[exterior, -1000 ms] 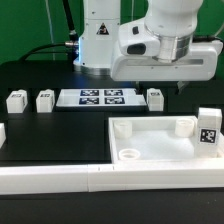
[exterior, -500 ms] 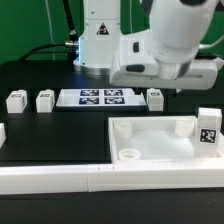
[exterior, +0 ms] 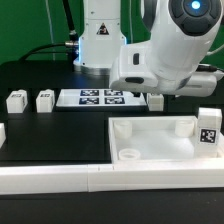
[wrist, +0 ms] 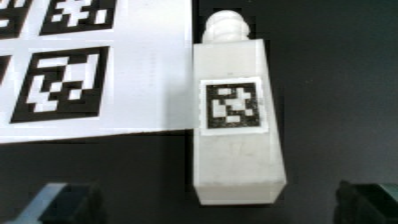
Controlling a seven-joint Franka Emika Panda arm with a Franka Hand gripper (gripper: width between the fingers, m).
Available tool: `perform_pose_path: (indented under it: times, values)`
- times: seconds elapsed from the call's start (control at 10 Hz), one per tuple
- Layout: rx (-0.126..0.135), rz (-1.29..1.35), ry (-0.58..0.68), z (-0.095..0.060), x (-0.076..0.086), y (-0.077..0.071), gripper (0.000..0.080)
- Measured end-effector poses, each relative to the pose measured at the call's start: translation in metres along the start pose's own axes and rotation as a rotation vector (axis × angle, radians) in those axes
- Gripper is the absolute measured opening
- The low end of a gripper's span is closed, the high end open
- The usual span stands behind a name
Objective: Assemble square table
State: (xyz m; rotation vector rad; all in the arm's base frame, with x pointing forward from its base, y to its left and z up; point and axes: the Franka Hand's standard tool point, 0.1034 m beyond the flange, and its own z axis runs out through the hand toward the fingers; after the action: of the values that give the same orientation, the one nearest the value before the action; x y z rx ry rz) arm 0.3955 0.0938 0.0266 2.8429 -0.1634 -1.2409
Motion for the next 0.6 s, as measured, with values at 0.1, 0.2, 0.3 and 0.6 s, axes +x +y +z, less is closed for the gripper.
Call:
perform_pose_path:
  times: [0.1,0.2,0.3,0.6]
  values:
    - [0.013,0.035,-0.017,0.011,-0.004,-0.013,0.0649]
    - [0.059,0.043,-0.041,0.019,-0.007,-0.023,0.0649]
    - [0.069,0.039,-0.061,0.026,-0.007,-0.022,0.0649]
    - [0.073,0.050,-0.069,0.030,-0.005,-0.013,0.0649]
